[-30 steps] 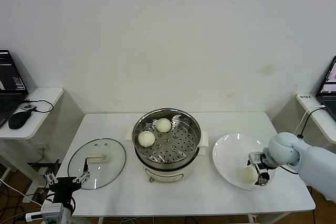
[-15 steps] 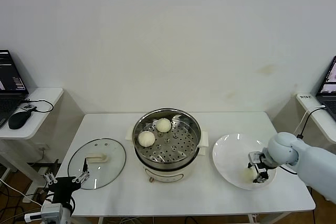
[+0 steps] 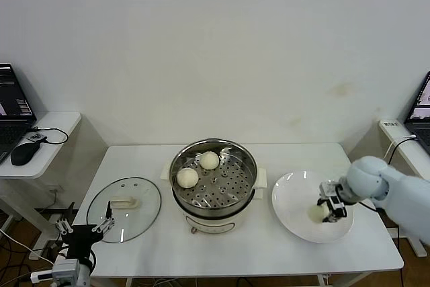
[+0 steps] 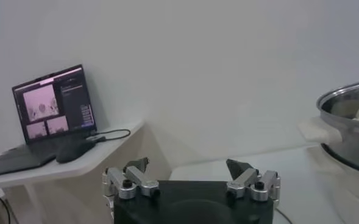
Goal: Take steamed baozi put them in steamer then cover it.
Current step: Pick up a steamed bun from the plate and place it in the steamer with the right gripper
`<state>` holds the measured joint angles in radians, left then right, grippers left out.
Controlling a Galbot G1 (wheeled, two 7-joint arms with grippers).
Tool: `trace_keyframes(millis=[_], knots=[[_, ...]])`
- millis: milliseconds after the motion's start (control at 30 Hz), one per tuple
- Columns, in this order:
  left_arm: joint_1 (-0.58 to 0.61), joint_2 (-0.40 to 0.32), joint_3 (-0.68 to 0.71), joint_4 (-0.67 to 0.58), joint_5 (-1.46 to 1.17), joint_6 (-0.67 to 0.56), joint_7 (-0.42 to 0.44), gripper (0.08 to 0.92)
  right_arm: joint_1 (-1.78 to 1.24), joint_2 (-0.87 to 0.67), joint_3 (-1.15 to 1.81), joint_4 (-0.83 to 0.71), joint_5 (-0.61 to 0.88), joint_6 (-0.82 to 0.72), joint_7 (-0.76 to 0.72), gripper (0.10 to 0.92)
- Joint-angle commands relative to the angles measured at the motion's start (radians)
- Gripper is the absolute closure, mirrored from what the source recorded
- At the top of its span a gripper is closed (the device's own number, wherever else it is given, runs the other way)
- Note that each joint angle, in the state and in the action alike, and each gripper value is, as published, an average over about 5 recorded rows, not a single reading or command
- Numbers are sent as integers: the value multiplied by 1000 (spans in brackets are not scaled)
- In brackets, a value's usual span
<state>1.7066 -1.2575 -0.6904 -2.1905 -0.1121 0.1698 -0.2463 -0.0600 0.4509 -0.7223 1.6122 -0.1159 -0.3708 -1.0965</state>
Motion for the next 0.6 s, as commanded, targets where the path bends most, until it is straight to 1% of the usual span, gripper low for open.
trace_keyframes(millis=[33,133,300,433,600], knots=[[-1,2,1,-1,-1,1,1,177,293,4,-95,17,122,-7,-2,491],[-2,7,2,-1,-3,1,0,177,427,50,-172,10,174,-17,1,487],[-1,13,0,-1,-5,1,0,177,680,201,-345,-12,255,-23,8,482],[1,16,-3,2,-9,0,0,177,747,335,-393,-26,308,-33,27,482],[-1,17,-10,2,-13,0,0,177,730,468,-414,-38,357,-26,64,482]])
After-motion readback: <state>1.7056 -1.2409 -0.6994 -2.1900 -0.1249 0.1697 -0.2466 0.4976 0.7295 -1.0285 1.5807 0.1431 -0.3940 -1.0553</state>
